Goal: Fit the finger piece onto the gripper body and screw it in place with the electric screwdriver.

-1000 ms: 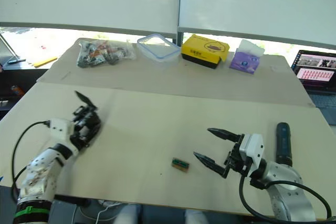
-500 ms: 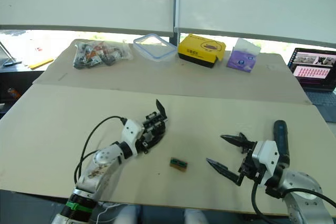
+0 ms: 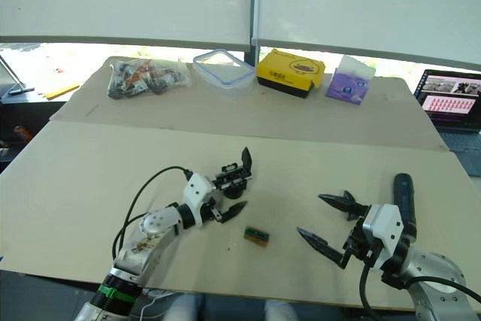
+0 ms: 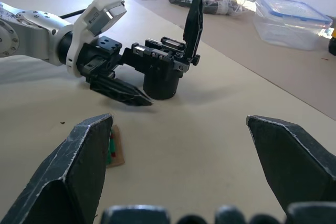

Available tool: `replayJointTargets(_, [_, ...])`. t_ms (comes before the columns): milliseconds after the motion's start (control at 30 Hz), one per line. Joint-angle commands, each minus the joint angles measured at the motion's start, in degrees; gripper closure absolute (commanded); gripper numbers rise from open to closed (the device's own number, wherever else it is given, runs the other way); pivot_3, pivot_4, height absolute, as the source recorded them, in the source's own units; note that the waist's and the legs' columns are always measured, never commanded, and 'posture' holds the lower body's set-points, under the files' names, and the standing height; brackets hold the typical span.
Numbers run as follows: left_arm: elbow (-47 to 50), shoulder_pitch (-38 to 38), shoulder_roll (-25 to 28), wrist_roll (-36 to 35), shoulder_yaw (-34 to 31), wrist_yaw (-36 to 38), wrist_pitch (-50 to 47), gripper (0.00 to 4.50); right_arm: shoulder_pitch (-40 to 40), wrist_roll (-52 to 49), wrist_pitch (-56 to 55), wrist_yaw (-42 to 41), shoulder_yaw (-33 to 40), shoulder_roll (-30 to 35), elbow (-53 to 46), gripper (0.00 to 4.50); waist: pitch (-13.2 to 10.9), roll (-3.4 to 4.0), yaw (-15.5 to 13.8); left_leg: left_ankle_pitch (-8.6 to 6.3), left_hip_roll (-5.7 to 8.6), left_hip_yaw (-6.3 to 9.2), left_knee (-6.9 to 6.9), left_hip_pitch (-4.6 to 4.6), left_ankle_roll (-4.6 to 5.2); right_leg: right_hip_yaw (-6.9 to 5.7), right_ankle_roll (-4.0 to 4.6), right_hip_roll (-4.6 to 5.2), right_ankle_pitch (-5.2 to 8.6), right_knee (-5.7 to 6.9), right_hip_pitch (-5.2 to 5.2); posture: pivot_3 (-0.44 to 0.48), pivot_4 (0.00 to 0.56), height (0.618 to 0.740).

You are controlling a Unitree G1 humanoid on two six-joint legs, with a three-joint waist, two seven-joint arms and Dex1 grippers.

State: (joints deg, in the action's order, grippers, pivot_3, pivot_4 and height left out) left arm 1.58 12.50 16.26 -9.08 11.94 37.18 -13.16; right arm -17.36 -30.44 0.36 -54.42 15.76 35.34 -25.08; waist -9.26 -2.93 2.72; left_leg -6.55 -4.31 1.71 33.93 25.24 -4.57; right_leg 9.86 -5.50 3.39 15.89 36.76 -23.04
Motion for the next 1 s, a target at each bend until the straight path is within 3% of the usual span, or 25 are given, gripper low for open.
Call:
replayJointTargets(33, [1.23, 0.05, 4.17, -3.32, -2.63, 5.39, -1.91, 0.04, -0.80, -0.37, -1.67, 0.32, 2.16, 0.01, -2.33, 0.00, 0.06, 0.11, 0.10, 0.00, 0.00, 0.00, 0.00, 0.00, 0.00, 0.00, 0.00, 0.00, 0.00, 0.00, 0.00, 0.000, 0.150, 0.740])
replayJointTargets(233, [-7.50, 5.59, 10.30, -6.17, -3.98, 17.56, 1.83, 0.04, -1.49, -0.46, -1.45, 0.29, 2.48, 0.14, -2.66, 0.00, 0.08, 0.14, 0.00, -0.18, 0.00, 0.00, 0.00, -0.01, -0.28, 0.00, 0.01, 0.00, 0.01, -0.02, -0.02, 0.000, 0.150, 0.740])
replayJointTargets(467, [-23.79, 17.37, 9.19, -6.44, -2.44, 32.32, 9.72, 0.04, -1.36, -0.30, -1.35, 0.25, 2.41, 0.24, -2.51, 0.00, 0.07, 0.13, -0.23, -0.17, 0.00, 0.00, 0.00, 0.03, -0.26, 0.00, 0.01, 0.00, 0.01, -0.04, -0.02, 0.000, 0.150, 0.740])
replayJointTargets(700, [-40.78, 26.79, 4.91, -1.97, -1.25, 35.20, 17.88, 0.04, -1.53, -0.17, -1.21, 0.66, 2.44, 0.19, -3.08, 0.00, 0.07, 0.12, 0.12, 0.01, 0.00, 0.00, -0.02, 0.04, 0.03, 0.00, -0.01, -0.02, 0.01, -0.01, -0.02, 0.000, 0.150, 0.740])
replayJointTargets(933, [-46.59, 29.14, 2.84, 0.44, -1.43, 36.23, 24.08, 0.04, -2.95, -0.17, -1.16, 1.46, 2.85, -0.01, -4.21, 0.00, 0.07, 0.12, -0.13, 0.02, 0.00, 0.02, -0.02, 0.06, 0.03, 0.00, -0.03, -0.02, 0.02, -0.01, 0.00, 0.000, 0.150, 0.740])
replayJointTargets(1000, [-46.60, 28.99, 2.69, -0.11, -2.20, 36.85, 24.33, 0.57, -3.20, -0.13, -1.30, 1.58, 2.93, -0.02, -4.20, 0.00, 0.07, 0.12, -0.11, 0.02, 0.00, 0.02, -0.02, 0.06, 0.03, 0.00, -0.04, -0.02, 0.03, 0.00, 0.01, 0.000, 0.150, 0.740])
